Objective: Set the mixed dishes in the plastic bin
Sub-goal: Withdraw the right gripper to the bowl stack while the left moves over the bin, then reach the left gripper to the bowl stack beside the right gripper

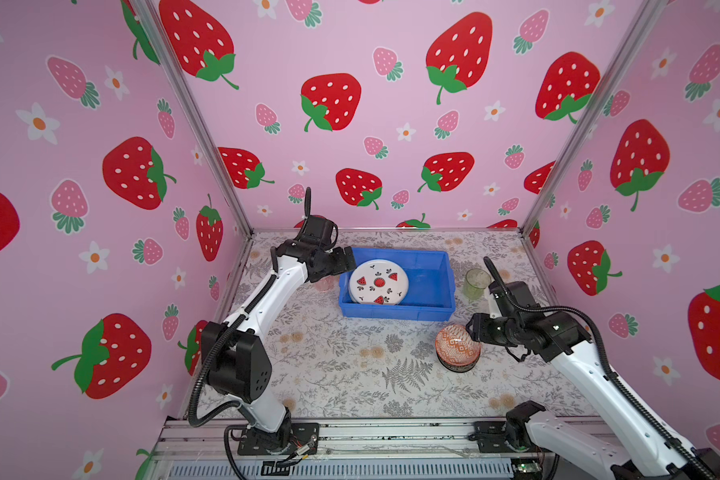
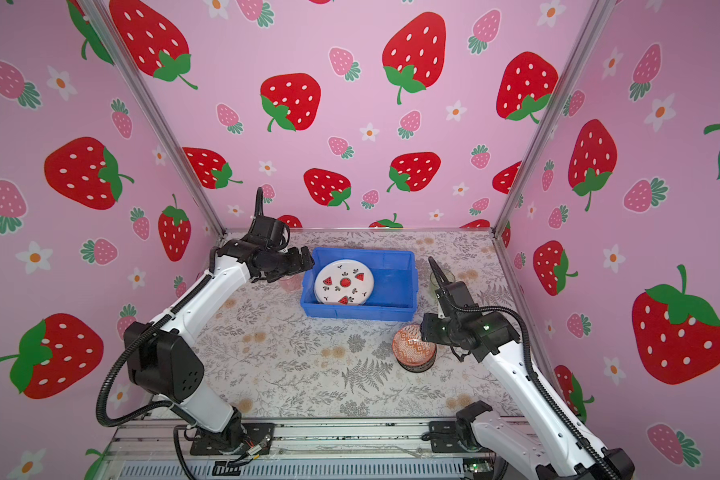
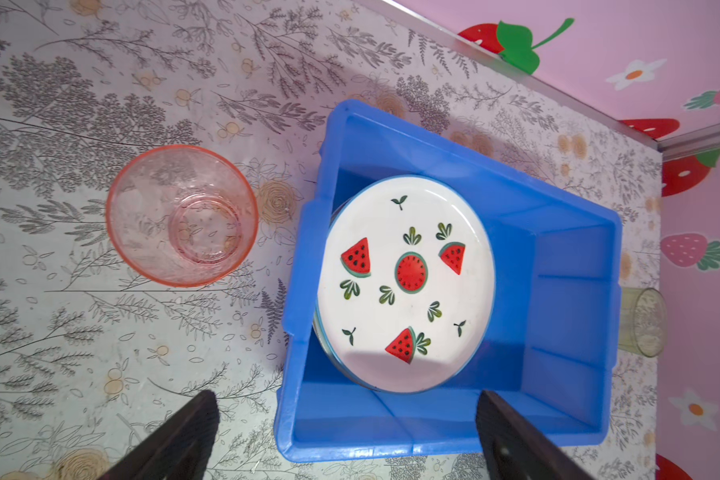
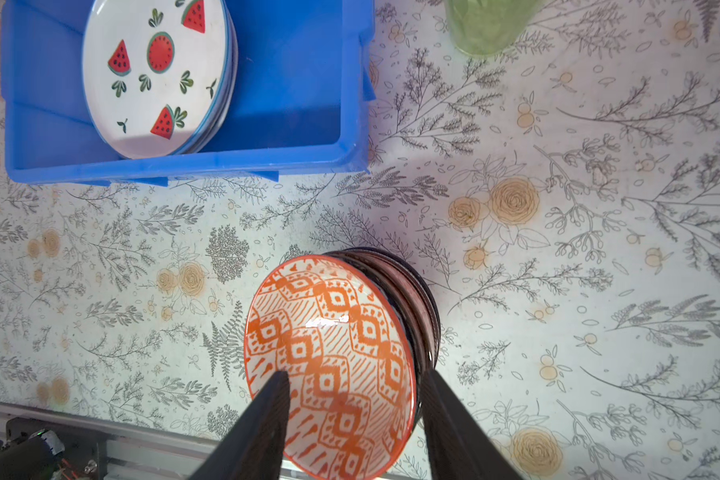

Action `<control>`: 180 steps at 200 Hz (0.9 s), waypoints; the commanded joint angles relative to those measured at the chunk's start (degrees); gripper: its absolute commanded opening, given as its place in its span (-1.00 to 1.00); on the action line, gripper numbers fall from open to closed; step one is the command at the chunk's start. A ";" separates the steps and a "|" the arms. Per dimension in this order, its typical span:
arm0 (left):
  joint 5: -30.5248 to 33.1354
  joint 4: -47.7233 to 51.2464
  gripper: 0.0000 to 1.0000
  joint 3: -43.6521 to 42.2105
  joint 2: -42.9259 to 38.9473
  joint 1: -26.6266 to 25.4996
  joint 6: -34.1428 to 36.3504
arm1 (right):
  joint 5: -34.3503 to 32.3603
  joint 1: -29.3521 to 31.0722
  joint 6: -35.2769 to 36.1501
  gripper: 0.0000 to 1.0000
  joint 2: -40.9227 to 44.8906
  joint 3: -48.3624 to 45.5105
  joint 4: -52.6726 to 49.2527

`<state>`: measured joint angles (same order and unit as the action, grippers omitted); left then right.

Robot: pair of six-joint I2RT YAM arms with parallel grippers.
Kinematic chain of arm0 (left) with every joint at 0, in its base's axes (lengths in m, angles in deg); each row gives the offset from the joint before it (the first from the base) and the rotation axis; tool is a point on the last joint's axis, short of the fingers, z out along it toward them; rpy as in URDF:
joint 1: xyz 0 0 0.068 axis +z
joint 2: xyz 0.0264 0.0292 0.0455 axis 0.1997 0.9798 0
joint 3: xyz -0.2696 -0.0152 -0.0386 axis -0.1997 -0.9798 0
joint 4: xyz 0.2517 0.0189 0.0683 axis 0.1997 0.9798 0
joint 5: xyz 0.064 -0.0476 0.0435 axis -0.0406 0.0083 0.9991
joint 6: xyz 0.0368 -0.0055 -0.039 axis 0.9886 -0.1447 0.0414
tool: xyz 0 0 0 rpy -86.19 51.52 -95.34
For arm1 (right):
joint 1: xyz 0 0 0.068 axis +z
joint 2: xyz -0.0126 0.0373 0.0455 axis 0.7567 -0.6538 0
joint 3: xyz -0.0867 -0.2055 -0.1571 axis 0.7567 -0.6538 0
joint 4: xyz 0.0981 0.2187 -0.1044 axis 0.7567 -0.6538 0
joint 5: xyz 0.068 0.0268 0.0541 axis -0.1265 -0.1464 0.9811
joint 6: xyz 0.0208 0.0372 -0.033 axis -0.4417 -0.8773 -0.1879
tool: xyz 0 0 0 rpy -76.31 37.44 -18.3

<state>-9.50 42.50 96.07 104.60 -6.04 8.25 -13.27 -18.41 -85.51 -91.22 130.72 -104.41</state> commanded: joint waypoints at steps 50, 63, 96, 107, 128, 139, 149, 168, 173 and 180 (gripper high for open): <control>-6.97 -0.09 0.98 8.31 6.13 -5.31 1.30 | -1.87 3.72 -4.80 -0.06 -0.55 -3.26 -4.35; -7.62 -0.17 0.98 8.79 6.78 -5.94 1.38 | -2.20 4.12 -5.36 -0.09 -0.57 -3.66 -4.30; -8.59 -0.31 0.98 9.26 7.64 -7.15 1.57 | -3.19 4.81 -6.17 -0.16 -0.95 -4.67 -4.48; -8.92 -0.25 0.98 9.29 7.84 -7.43 1.52 | -3.39 4.84 -6.39 -0.17 -1.07 -5.01 -4.52; -9.16 -0.25 0.98 9.27 8.08 -7.82 1.74 | -3.83 5.07 -6.70 -0.18 -1.20 -5.30 -4.65; -9.34 -0.27 0.98 9.17 8.12 -7.88 1.71 | -4.01 5.25 -6.93 -0.18 -1.17 -5.21 -4.72; -9.34 -0.26 0.98 9.21 8.20 -7.90 1.69 | -4.20 5.18 -6.99 -0.18 -1.06 -5.21 -4.70; -9.68 -0.31 0.98 9.11 8.21 -8.15 1.65 | -4.02 5.27 -7.03 -0.18 -1.18 -5.46 -4.35; -9.65 -0.28 0.98 9.08 8.21 -8.20 1.65 | -3.86 5.33 -6.93 -0.18 -1.22 -5.62 -4.30; -9.68 -0.19 0.98 9.14 8.13 -8.44 1.56 | -3.75 5.36 -6.92 -0.18 -1.34 -5.80 -3.99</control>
<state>-18.40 42.02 103.06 112.76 -13.78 9.47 -16.26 -13.45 -91.41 -92.30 126.00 -107.07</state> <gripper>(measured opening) 0.990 0.408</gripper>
